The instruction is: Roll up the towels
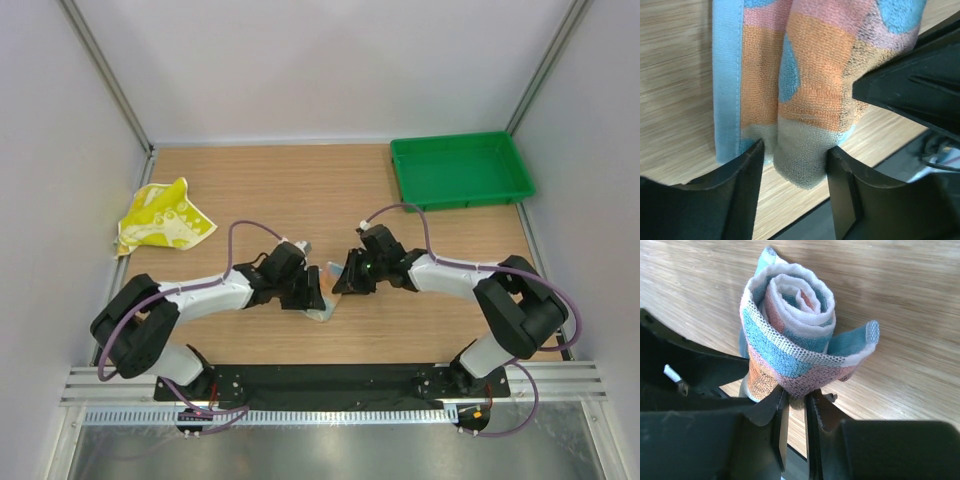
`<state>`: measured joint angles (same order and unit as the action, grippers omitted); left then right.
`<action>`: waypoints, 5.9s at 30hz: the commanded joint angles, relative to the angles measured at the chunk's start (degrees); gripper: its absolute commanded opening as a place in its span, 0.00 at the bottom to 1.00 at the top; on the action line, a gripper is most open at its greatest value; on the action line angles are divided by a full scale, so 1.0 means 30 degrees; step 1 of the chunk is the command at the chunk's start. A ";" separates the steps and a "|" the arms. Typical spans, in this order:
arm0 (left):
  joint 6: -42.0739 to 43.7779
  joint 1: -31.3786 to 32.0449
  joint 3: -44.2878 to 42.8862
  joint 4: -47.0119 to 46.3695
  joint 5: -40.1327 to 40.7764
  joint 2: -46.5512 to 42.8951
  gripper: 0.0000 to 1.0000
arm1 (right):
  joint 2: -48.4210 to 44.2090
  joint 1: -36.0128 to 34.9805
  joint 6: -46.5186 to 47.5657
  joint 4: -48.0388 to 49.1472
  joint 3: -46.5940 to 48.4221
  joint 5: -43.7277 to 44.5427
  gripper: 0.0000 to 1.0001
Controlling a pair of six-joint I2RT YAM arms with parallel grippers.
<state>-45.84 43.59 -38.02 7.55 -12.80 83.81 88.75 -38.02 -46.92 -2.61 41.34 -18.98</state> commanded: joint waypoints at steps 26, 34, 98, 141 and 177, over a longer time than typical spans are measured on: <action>0.5585 0.8994 -0.4992 0.4340 1.2353 0.0040 0.75 | 0.1061 -0.0334 0.1313 -0.6043 0.3973 0.1318 0.13; 0.5467 0.9141 -0.5227 0.3724 1.2583 0.1798 0.74 | 0.1178 -0.0335 0.1371 -0.6014 0.4061 0.1113 0.13; -0.1567 0.0615 0.4970 -0.6769 -0.0453 0.0278 0.00 | 0.2671 0.0985 -0.0418 0.3102 0.1627 -0.1995 0.77; 0.3152 0.0967 -0.4904 1.3448 0.7163 -1.0943 0.94 | 0.3725 1.0267 0.8399 -0.8730 1.5684 -0.4719 0.01; 0.4090 0.0938 -0.3733 1.3040 0.7225 -1.2087 0.96 | 2.0805 1.4316 1.1831 -0.7920 2.8143 -1.1576 0.01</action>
<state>-35.00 46.48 -49.50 48.99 9.34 47.62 149.53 7.07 -11.44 -30.72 125.99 -54.33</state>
